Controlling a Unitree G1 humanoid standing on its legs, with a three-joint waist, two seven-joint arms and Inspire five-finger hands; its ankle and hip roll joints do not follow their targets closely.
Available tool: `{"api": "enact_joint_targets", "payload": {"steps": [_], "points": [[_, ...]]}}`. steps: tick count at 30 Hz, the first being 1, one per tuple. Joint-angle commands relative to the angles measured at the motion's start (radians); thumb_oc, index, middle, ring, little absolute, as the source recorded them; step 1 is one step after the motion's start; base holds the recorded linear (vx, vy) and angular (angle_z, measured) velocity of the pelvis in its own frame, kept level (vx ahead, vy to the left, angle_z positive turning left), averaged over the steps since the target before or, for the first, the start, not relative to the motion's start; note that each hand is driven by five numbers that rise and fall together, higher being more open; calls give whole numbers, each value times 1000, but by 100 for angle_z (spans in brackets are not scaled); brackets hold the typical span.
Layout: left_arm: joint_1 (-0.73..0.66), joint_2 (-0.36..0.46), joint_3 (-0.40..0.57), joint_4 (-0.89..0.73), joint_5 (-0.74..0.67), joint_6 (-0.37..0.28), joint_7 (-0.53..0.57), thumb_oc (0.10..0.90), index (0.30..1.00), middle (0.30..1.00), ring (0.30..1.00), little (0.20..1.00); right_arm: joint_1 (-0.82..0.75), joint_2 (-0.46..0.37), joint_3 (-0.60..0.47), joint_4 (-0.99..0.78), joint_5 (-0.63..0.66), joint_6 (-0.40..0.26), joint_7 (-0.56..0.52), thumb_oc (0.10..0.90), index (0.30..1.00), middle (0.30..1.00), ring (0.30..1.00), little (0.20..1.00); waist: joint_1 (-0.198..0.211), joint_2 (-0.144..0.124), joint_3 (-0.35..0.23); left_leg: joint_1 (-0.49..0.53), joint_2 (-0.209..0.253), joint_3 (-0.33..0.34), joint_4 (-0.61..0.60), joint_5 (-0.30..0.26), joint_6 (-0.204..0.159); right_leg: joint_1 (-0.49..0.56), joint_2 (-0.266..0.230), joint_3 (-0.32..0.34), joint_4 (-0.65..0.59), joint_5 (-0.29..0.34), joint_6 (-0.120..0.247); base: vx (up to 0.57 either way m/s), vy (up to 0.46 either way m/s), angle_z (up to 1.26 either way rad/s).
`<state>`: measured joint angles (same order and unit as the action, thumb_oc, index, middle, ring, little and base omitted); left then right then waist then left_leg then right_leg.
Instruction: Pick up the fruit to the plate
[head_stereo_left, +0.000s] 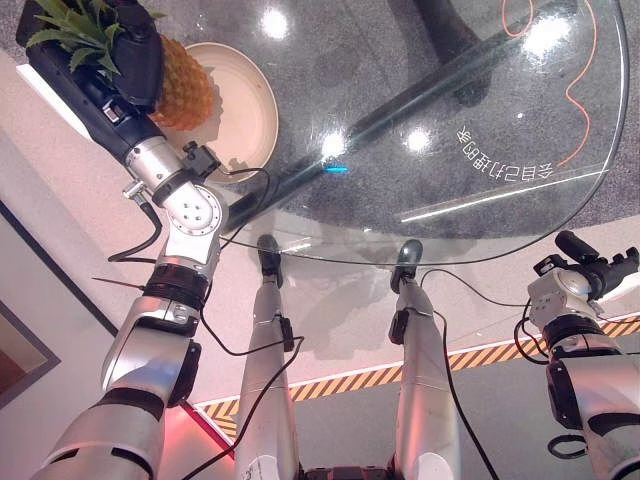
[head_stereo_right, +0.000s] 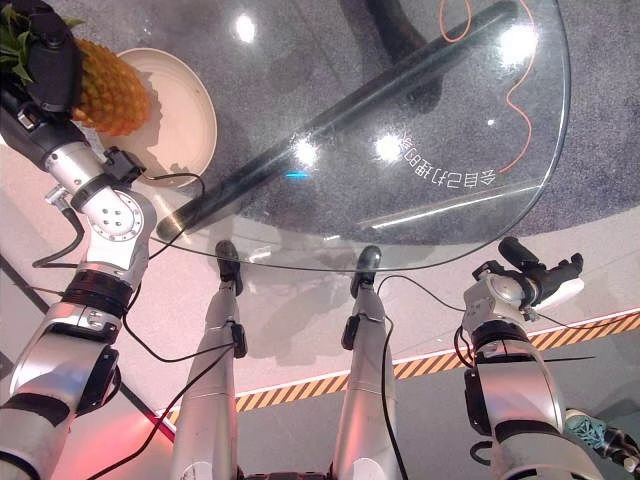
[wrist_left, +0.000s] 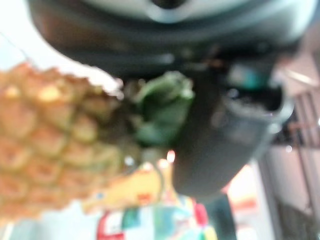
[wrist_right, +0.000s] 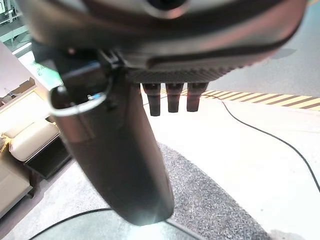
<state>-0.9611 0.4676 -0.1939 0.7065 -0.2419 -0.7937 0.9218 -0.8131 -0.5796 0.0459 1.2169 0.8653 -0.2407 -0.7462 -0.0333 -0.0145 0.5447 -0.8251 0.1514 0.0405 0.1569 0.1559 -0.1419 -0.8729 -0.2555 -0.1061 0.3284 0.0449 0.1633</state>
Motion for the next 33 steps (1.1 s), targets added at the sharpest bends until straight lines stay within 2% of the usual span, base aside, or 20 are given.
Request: {"api": "enact_joint_targets", "payload": {"steps": [1,14,26,27,28,33], "points": [[-80,42,32,-41,15,-150,-6,100,300,300,300,200,39,-27,-51,33,6,-31,-30,800,900,900,900,900,24,-43,-25,-22,-36,-40,92,-127,25,35,53,-46,-104,37,-20,0,0,0],[-49,11,25,-52,-63,-167,-114,100,300,300,300,200,31,-18,-51,32,3,-32,-37,800,900,900,900,900,31,-44,-25,-22,-40,-44,94,-131,28,36,52,-52,-104,40,-18,0,0,0],[-37,2,14,-59,-64,-166,-142,100,300,300,300,200,31,-22,-52,33,0,-29,-36,800,900,900,900,900,30,-42,-25,-26,-40,-44,98,-134,29,32,52,-50,-101,40,-18,0,0,0],[-37,2,13,-61,-66,-164,-143,388,547,547,547,488,33,-23,-52,32,0,-30,-36,800,900,900,900,900,29,-42,-25,-26,-41,-44,99,-134,30,31,52,-49,-99,40,-19,0,0,0],[-35,2,12,-61,-71,-164,-146,800,900,900,900,900,35,-23,-53,32,-1,-32,-36,800,900,900,900,900,30,-41,-25,-26,-42,-44,101,-135,30,31,51,-49,-98,40,-19,0,0,0],[-31,-3,12,-66,-52,-168,-139,800,900,900,900,900,33,-24,-55,31,-4,-34,-37,800,900,900,900,900,30,-38,-25,-28,-45,-46,103,-136,31,27,52,-47,-95,38,-19,0,0,0]]}}
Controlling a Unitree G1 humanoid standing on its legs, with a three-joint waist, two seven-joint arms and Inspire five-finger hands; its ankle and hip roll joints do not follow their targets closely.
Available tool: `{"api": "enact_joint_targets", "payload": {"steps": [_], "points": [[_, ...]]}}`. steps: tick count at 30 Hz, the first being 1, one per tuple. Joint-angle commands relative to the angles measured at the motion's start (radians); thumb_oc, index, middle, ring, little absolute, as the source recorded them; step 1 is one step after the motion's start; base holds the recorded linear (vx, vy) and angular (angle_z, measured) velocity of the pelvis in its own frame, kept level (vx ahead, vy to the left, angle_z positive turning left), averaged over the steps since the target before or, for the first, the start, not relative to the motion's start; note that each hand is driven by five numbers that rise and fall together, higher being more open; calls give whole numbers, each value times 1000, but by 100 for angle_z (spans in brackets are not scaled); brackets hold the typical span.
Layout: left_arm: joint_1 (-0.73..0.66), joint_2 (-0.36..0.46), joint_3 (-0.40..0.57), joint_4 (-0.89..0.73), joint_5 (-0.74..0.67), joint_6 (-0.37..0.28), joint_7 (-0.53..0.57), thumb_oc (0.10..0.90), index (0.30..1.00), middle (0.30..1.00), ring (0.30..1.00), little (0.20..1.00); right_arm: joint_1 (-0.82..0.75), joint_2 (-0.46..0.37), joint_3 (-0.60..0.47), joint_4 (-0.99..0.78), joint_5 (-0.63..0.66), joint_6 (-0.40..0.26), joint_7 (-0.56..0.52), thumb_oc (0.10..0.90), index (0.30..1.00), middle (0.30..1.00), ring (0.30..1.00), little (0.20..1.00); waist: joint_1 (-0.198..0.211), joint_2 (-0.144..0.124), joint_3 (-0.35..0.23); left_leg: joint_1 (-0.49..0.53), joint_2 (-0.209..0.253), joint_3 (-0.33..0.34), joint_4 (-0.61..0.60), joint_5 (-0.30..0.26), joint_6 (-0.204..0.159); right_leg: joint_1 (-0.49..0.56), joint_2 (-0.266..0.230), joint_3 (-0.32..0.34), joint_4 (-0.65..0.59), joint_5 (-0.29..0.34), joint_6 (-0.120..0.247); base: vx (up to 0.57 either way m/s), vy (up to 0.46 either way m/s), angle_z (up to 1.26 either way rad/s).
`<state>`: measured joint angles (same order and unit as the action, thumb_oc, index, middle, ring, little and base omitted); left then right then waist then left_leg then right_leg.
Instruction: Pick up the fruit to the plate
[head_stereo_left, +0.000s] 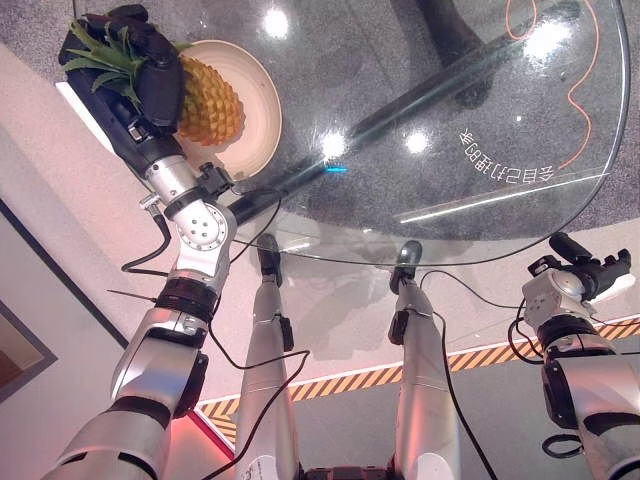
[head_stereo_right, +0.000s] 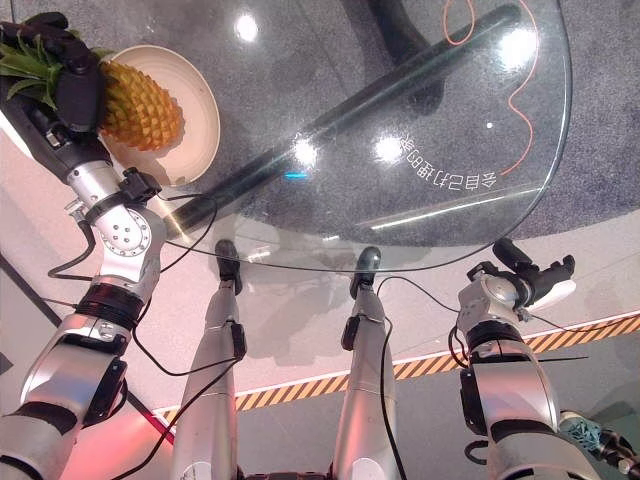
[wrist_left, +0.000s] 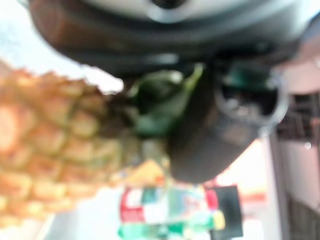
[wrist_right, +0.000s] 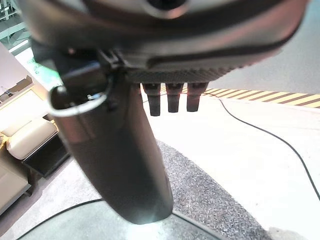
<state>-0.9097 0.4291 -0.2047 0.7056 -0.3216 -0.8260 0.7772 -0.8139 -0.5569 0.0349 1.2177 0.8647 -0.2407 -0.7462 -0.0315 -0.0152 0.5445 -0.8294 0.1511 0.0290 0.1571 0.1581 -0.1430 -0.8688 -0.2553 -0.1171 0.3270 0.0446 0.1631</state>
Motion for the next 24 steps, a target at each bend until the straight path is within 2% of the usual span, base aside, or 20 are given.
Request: {"api": "enact_joint_targets", "payload": {"steps": [1,24], "points": [[-83,36,23,-65,30,-136,6,800,900,900,900,900,33,-46,-44,31,-4,-35,-37,800,900,900,900,900,29,-37,-25,-25,-45,-35,104,-138,33,23,51,-36,-93,38,-19,0,0,0],[-63,32,7,-102,152,-150,46,800,900,900,900,900,26,-46,-39,43,15,-54,-31,800,900,900,900,900,56,-44,-25,-46,-47,-63,172,-168,38,14,45,-46,-38,16,-19,-3,0,0]]}}
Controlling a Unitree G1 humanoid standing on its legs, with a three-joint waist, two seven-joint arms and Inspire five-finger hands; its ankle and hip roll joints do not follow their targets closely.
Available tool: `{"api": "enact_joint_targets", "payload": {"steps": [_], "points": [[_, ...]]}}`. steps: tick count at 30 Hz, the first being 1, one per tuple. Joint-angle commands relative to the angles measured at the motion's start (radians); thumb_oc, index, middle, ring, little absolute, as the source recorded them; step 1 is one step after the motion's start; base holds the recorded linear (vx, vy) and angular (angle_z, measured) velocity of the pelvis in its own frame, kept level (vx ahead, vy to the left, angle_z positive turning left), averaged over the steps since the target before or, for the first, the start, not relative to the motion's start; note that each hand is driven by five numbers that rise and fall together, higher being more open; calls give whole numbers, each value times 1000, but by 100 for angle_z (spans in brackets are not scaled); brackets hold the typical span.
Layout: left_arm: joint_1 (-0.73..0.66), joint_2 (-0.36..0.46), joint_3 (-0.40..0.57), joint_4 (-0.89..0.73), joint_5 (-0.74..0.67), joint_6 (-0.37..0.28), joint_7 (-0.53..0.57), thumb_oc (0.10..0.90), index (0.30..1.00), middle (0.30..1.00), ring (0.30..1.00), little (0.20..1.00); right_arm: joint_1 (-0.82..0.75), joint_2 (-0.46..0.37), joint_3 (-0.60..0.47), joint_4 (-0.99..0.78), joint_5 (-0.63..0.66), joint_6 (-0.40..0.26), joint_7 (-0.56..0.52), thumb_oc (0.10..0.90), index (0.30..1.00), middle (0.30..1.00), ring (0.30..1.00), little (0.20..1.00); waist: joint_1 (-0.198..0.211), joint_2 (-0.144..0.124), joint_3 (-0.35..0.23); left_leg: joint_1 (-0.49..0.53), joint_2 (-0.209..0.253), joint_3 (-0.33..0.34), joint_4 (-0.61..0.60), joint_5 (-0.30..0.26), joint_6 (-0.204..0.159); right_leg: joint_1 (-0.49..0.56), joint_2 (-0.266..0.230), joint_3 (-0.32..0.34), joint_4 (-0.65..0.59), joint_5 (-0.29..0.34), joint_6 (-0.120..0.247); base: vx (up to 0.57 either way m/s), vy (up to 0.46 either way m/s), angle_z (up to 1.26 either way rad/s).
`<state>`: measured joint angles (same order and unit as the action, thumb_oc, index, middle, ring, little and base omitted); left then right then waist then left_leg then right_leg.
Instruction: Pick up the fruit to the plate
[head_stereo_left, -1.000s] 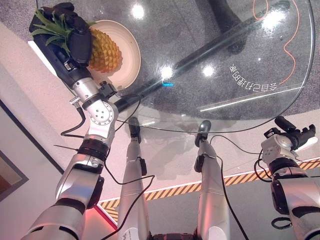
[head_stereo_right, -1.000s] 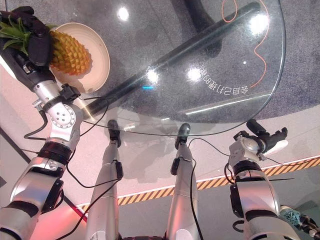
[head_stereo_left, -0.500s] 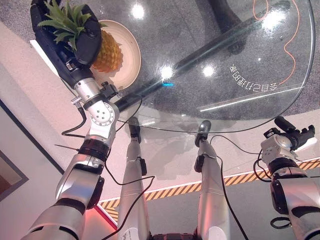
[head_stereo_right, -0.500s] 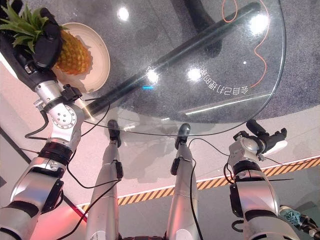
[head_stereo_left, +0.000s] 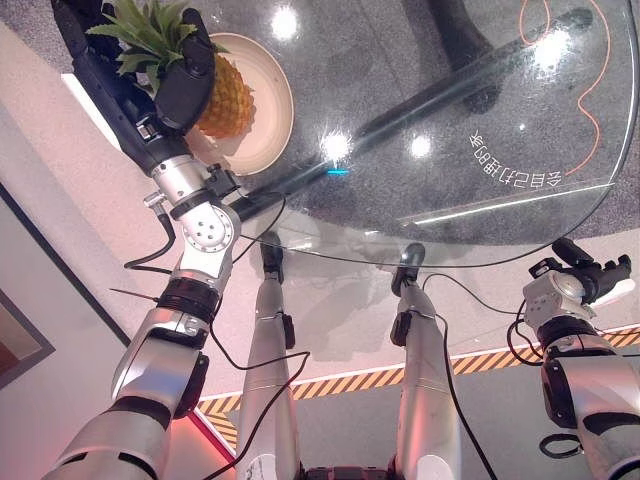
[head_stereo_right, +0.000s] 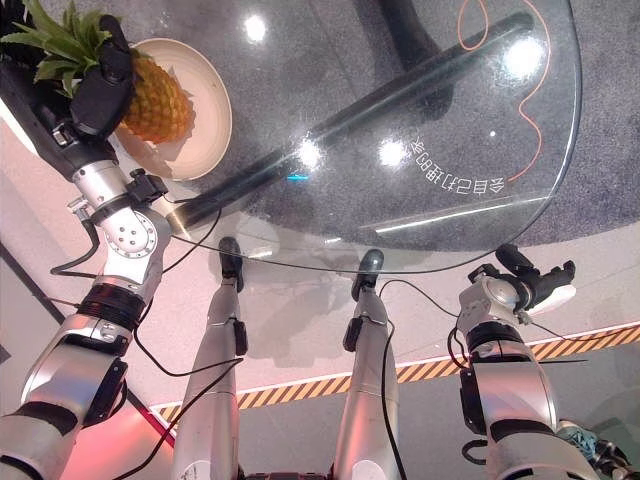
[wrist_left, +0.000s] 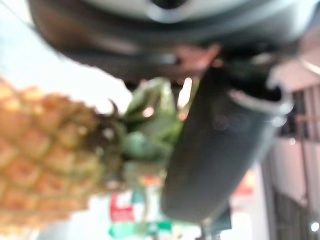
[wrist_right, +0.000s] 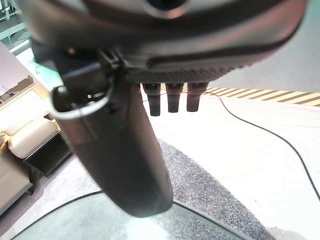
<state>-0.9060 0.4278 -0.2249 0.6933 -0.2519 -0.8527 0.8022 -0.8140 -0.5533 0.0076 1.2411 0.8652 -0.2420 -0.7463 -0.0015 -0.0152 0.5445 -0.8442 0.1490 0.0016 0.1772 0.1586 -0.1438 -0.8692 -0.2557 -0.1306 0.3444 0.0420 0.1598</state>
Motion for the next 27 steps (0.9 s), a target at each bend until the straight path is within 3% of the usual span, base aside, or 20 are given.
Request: {"api": "enact_joint_targets", "payload": {"steps": [1,27], "points": [[-63,33,28,-92,85,-123,21,800,900,900,900,900,26,-49,-12,19,13,-52,-31,800,900,900,900,900,27,-44,-25,-32,-45,-37,153,-169,39,14,45,-33,-54,18,-16,0,0,0],[65,48,13,-149,153,-114,13,800,900,900,900,900,68,-55,-24,17,29,-65,-15,800,900,900,900,900,53,-36,-25,-28,-50,-48,169,-184,42,24,37,-50,-37,8,-12,0,0,0]]}}
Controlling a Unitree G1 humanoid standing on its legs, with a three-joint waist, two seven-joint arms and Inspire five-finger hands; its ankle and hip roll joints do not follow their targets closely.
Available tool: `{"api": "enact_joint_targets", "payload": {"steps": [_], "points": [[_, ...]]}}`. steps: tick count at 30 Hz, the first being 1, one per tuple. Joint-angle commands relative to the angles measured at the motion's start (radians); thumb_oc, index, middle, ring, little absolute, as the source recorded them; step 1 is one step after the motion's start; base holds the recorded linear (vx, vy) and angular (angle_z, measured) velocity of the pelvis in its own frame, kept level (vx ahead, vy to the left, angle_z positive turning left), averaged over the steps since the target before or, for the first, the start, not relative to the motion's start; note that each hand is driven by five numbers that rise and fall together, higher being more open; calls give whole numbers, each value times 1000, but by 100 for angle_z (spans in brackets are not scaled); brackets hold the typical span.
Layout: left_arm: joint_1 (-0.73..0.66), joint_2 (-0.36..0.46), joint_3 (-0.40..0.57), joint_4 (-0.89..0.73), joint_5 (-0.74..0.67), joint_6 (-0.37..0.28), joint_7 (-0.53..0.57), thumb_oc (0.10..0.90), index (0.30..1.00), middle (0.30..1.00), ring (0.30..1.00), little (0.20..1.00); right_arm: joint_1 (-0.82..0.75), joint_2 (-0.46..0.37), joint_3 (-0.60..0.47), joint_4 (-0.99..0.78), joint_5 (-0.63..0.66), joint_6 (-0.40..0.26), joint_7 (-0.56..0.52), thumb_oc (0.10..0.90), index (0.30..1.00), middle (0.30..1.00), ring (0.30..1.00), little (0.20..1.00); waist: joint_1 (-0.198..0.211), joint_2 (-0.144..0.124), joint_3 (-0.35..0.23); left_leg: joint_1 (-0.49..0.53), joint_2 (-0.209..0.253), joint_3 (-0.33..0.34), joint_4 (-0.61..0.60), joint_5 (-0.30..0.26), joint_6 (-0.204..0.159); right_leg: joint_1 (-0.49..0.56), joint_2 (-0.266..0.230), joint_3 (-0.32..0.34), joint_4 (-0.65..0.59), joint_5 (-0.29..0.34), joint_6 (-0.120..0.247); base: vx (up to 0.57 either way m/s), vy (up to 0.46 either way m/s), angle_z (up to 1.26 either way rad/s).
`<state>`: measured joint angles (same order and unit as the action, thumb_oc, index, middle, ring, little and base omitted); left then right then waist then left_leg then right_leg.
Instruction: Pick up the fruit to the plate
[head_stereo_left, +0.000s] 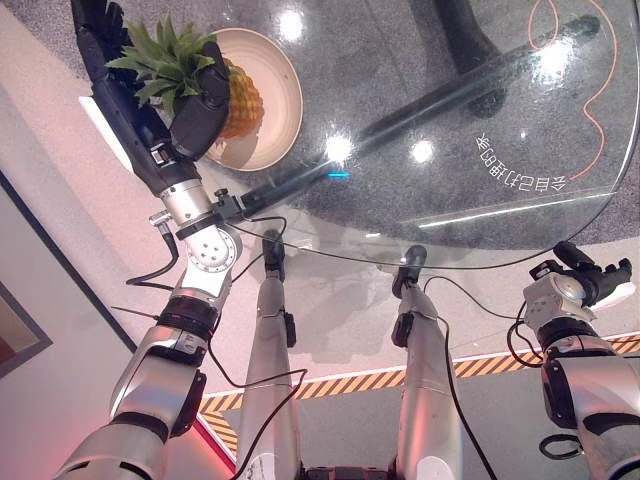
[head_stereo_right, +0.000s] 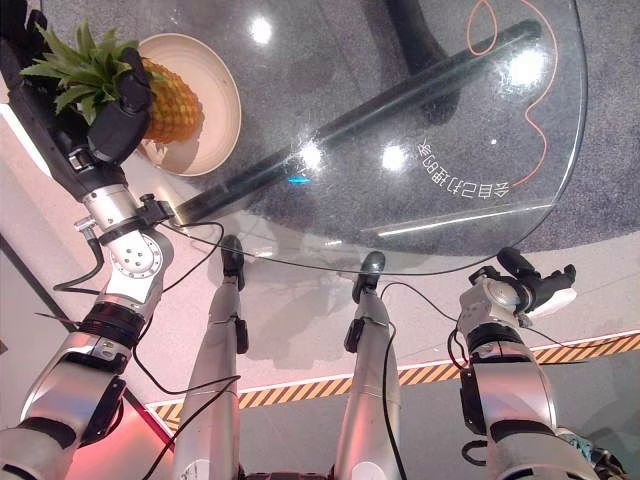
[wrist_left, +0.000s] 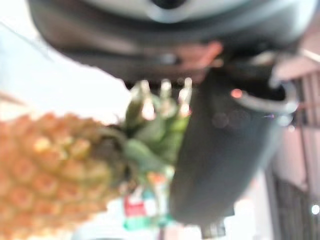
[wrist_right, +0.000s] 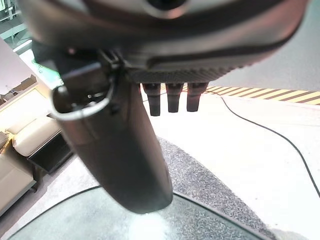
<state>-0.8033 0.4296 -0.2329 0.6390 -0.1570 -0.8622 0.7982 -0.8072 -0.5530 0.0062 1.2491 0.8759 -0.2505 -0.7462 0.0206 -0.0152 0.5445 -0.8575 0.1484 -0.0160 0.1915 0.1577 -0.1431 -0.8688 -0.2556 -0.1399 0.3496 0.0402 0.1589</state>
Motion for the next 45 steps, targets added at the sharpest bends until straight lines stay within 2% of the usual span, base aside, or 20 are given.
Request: {"api": "enact_joint_targets", "payload": {"steps": [1,18,31,45], "points": [[-34,47,20,-95,58,-104,14,800,900,900,900,900,61,-55,-23,8,18,-56,-15,800,900,900,900,900,31,-35,-25,-15,-50,-30,156,-183,42,23,37,-42,-42,10,-11,0,0,0],[51,41,18,-129,34,-114,-36,800,900,900,900,900,87,-58,-35,6,14,-66,-9,800,900,900,900,900,45,-13,-25,-11,-59,-31,164,-186,45,22,26,-46,-25,4,-14,4,3,3],[88,45,15,-177,17,-100,-83,800,900,900,900,900,95,-68,-45,5,14,-58,-5,800,900,900,900,900,55,-12,-25,-16,-60,-38,164,-184,46,19,16,-54,-27,11,-10,0,0,1],[111,63,13,-224,32,-105,-82,800,900,900,900,900,110,-68,-47,4,19,-66,1,800,900,900,900,900,62,-6,-25,-20,-61,-41,164,-182,48,17,8,-58,-31,17,-6,0,0,0]]}}
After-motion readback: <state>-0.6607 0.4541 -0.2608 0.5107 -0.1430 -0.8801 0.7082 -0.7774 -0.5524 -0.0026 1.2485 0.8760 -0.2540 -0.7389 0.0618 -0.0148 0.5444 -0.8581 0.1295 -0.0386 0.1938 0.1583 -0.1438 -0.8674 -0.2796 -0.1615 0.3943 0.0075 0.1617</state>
